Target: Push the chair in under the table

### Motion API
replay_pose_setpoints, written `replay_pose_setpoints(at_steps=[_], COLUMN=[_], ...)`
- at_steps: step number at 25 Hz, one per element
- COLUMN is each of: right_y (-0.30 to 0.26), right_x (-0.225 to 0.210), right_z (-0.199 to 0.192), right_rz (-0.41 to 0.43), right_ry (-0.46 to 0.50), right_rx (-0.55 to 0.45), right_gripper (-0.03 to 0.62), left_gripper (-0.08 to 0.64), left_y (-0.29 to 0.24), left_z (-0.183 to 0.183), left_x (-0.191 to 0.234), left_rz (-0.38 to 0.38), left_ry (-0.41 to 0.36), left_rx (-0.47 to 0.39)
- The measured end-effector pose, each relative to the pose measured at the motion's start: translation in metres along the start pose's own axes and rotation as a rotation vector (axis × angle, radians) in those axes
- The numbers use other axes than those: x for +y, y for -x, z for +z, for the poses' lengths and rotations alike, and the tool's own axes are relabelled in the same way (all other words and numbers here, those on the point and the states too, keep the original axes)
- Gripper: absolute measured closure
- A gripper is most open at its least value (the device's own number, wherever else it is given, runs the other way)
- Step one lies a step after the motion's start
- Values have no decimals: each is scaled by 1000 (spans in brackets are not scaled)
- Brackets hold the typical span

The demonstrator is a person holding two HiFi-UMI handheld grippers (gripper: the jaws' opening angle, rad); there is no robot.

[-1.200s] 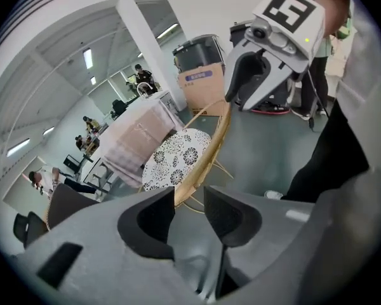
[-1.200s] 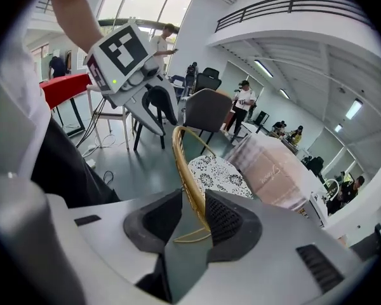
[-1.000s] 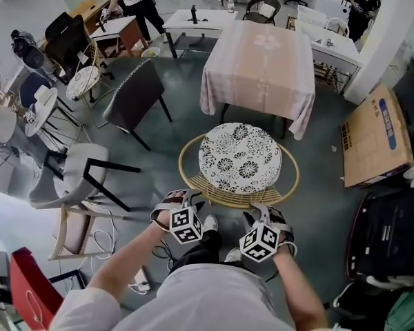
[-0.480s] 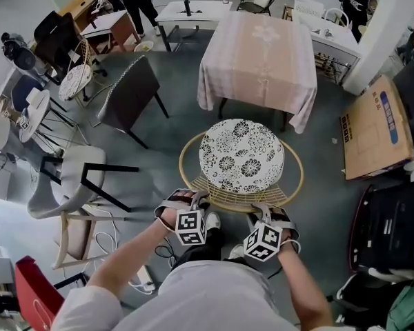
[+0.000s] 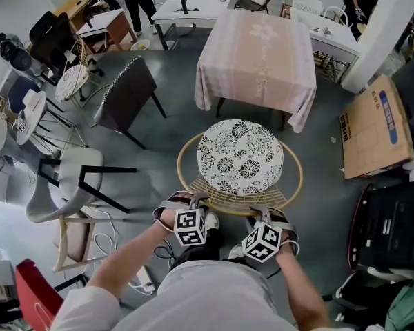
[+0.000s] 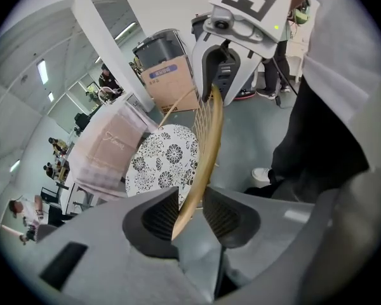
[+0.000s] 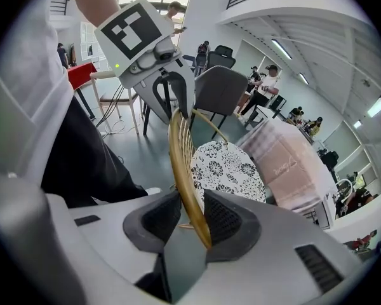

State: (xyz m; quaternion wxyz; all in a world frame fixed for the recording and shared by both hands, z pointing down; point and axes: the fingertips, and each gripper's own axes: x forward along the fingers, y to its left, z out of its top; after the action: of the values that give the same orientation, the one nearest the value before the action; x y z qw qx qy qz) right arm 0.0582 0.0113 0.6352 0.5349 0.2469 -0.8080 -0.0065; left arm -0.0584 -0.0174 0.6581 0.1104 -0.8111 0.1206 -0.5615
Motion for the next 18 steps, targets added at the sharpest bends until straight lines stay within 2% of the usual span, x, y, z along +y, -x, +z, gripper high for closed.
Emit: replay_pose_setpoints(at_steps=[5, 18], right_y=[-6, -29], right_x=[-10, -47], right_z=[8, 29], right_rz=[-11, -50], right_ry=[-25, -91], right_rx=[-7, 8], right_gripper=[495, 495], left_gripper=[434, 434], left_y=[-3, -19], left_z=[-6, -15], left_x=[16, 68], left_rz=[9, 30], left_ry=[38, 3], left_rx=[15, 4])
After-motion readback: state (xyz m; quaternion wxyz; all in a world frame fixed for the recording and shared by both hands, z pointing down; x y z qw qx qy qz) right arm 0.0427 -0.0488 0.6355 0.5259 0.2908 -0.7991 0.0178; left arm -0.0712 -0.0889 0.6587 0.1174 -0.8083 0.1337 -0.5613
